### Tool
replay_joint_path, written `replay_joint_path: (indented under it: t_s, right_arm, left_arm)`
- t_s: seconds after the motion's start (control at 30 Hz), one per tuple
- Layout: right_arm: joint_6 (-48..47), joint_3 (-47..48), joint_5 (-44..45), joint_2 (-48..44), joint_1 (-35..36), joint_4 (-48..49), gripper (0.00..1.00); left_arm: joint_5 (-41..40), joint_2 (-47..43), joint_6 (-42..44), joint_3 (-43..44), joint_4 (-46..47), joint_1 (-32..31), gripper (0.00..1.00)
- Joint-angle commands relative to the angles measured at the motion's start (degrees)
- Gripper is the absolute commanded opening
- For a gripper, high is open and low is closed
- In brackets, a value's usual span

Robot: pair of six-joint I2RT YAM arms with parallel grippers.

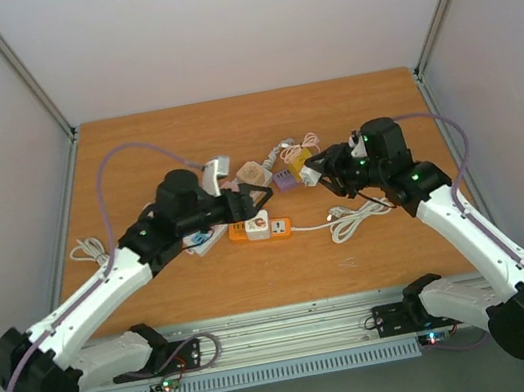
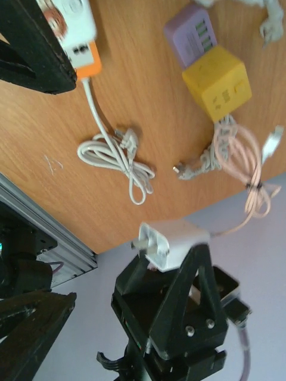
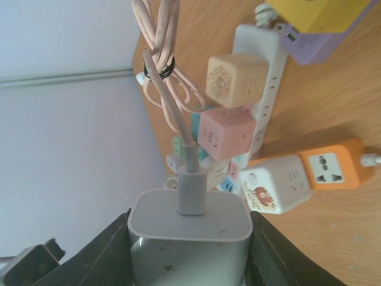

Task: Insert the plug

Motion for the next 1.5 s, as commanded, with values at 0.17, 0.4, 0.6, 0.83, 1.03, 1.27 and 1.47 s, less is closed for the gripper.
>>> replay_joint_path:
  t_s: [0.17,0.4,0.6,0.83,1.03,1.27,1.47]
  right_arm:
    - [4.6,1.9,-5.2,2.5,4.0,10.4,0.37]
    - [5.8,3.7,-5.1,4.8,7.9,12.6,0.37]
    - [6.2,4.2,-5.4,6.3,9.6,13.4,0.37]
    - [5.8,4.2,-5.6,6.6,9.9,12.6,0.39]
    - [3.1,4.8,-5.3,6.6,10.0,9.8,0.47]
    - [-1.1,6.3,-5.7,6.5,9.9,6.7,0.64]
    - [-5.3,8.4,-14.0,8.1,9.4,6.7,0.59]
  left_arm:
    - [-13.4,9.1,10.4,8.2,8.1,-11.3,0.84]
    - [-16.4,11.3,11.2,7.5,13.7,-13.0,0.67]
    - [-18.8,11.0,11.2,5.0,18.2,-13.1,0.43]
    - [-18.3,12.2,12.8,4.8,18.5,-13.1,0.24]
    - [-18.5,12.9,14.2,5.7,17.6,-13.1,0.21]
    - [-15.4,10.9,21.9,4.1,17.6,-13.1,0.25]
    - [-11.9,7.3,35.5,-0.6,22.1,-13.1,0.25]
